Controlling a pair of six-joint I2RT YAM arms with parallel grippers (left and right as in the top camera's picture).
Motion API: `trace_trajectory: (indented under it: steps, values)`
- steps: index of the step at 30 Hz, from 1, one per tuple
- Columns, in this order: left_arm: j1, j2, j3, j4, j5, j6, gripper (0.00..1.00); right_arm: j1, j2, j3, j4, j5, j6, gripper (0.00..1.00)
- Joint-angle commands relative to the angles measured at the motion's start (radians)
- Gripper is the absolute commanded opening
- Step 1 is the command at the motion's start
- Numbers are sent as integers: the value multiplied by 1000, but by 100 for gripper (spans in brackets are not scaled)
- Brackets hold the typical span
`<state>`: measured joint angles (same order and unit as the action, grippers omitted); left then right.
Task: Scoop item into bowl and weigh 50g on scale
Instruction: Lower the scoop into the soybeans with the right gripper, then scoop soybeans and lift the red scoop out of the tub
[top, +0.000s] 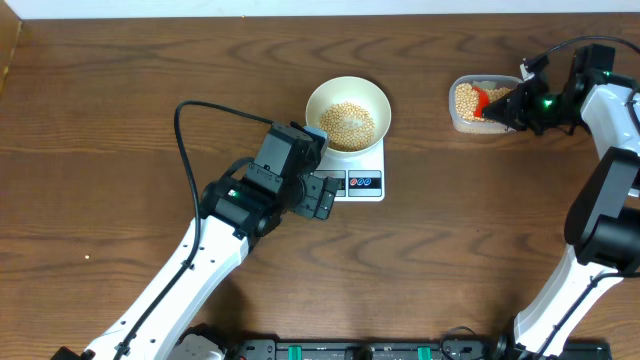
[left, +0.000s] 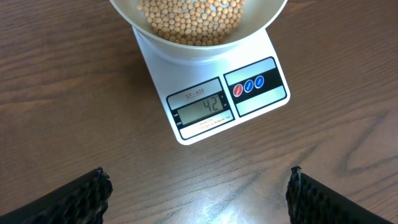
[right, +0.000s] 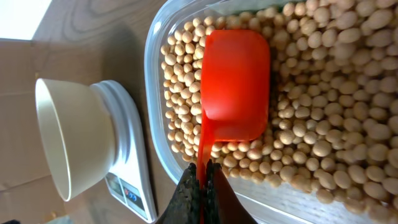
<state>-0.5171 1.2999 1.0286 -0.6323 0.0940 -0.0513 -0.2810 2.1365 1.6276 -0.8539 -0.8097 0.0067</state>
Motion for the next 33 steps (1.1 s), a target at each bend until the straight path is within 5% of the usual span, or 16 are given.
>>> trace_trajectory:
  steps: [1,33]
  values:
    - [3,-7,2,-3,-16,3,92,-5,35,-8,-11,-101,-15,1]
    - [3,-7,2,-3,-16,3,92,-232,35,-8,-111,-495,-144,1]
